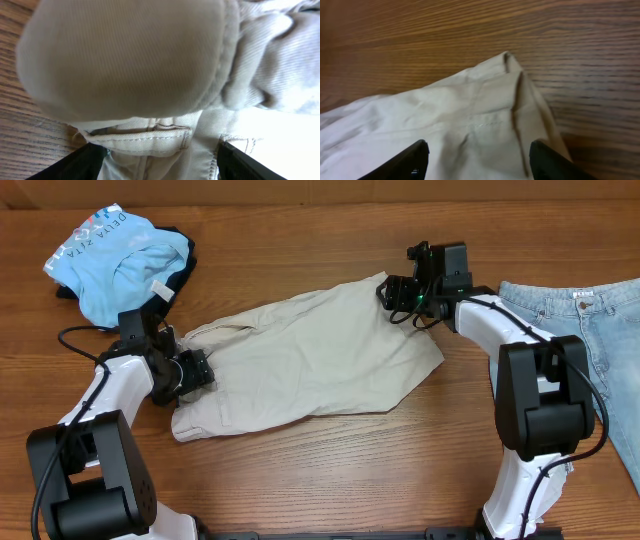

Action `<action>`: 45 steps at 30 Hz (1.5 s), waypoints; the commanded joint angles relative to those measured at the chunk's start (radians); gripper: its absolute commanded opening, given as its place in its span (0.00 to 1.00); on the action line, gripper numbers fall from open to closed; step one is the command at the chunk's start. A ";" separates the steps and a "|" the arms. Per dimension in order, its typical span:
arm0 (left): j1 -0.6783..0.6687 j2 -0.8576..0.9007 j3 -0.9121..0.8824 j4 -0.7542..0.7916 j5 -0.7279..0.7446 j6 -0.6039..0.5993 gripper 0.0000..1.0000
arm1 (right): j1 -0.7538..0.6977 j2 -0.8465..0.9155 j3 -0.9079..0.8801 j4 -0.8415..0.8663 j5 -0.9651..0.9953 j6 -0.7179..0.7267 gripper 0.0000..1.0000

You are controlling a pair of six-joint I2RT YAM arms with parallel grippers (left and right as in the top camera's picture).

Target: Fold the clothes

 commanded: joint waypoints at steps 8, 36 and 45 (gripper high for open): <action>0.005 0.060 -0.048 -0.018 -0.067 0.005 0.77 | -0.005 0.014 0.025 0.097 0.019 0.052 0.10; 0.037 0.060 -0.048 -0.027 -0.066 -0.026 1.00 | 0.049 0.016 0.022 0.097 0.082 -0.013 0.50; 0.036 0.060 -0.048 -0.028 -0.066 -0.026 1.00 | 0.068 0.084 0.022 0.092 0.159 -0.016 0.39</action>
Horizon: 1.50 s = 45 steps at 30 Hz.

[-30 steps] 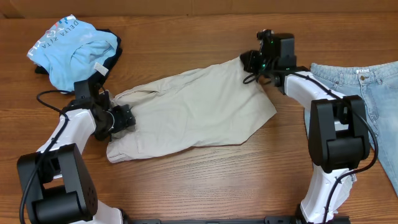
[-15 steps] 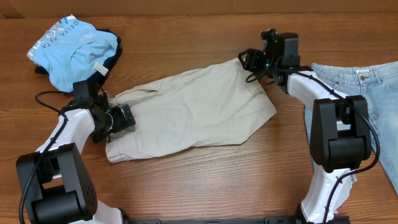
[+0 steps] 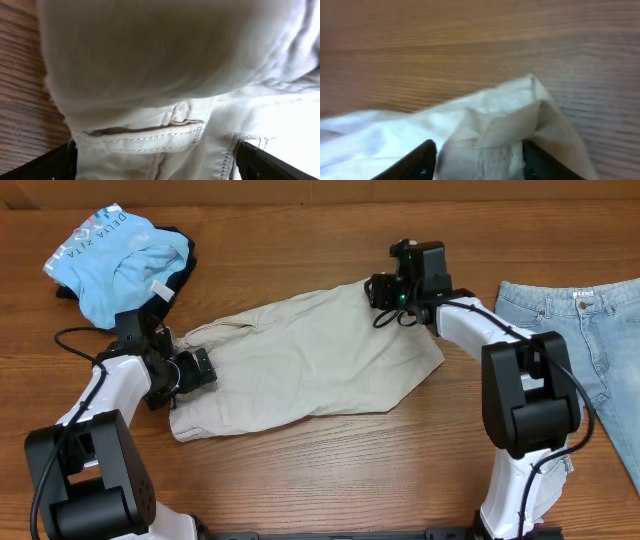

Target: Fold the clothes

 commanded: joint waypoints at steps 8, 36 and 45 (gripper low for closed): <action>0.022 0.059 -0.053 -0.018 -0.051 -0.028 1.00 | -0.020 -0.007 0.049 -0.005 0.037 0.000 0.04; 0.047 0.027 0.408 -0.409 0.248 0.303 0.74 | -0.114 -0.126 0.083 -0.182 -0.056 0.000 0.53; -0.134 0.031 0.425 -0.290 0.306 0.351 0.08 | -0.108 -0.240 0.073 -0.607 -0.171 0.039 0.21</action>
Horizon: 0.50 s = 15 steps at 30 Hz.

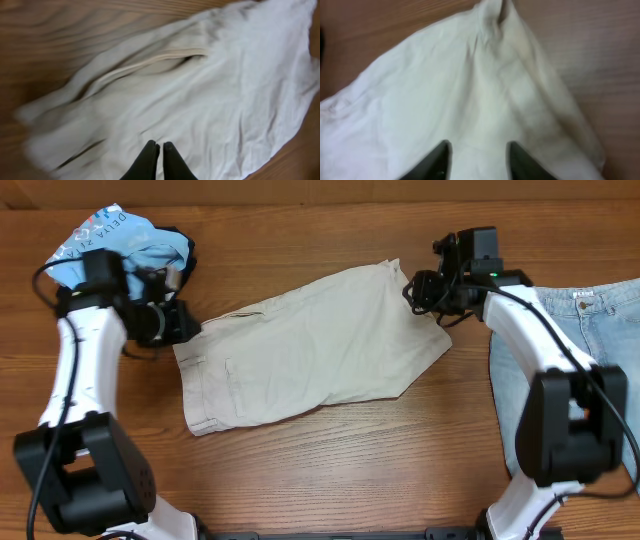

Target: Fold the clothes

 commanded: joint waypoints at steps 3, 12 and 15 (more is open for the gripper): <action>-0.174 0.014 -0.087 0.122 -0.054 0.075 0.10 | 0.046 0.013 -0.043 -0.113 -0.039 0.030 0.11; -0.245 0.211 -0.124 0.249 -0.329 -0.048 0.04 | 0.075 0.144 -0.186 -0.064 0.043 0.003 0.05; -0.209 0.251 -0.124 0.285 -0.394 -0.081 0.04 | 0.075 0.161 -0.221 -0.023 0.044 -0.012 0.04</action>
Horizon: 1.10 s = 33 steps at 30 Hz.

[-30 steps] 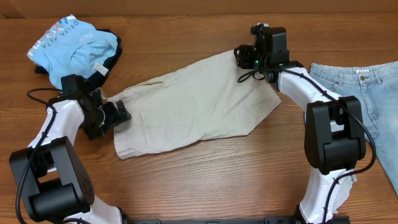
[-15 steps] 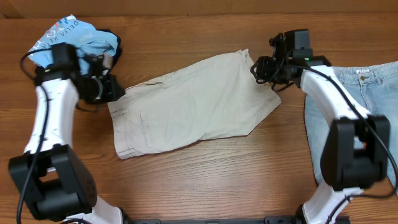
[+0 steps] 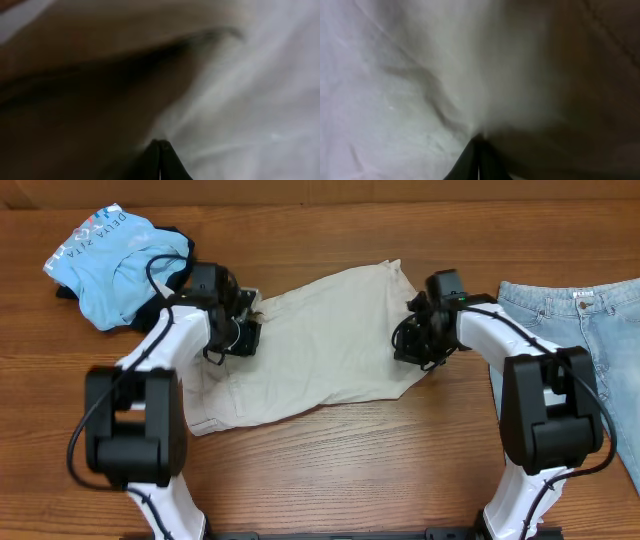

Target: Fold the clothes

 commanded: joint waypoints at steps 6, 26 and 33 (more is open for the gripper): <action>0.147 0.037 0.016 0.073 -0.163 -0.188 0.15 | 0.008 0.050 -0.066 0.017 0.055 -0.014 0.04; 0.022 0.035 0.266 -0.458 0.166 -0.063 0.34 | 0.008 -0.119 0.074 0.068 -0.153 -0.111 0.09; -0.021 0.035 0.050 -0.430 0.151 -0.140 0.27 | 0.017 0.007 0.074 0.213 -0.253 0.090 0.10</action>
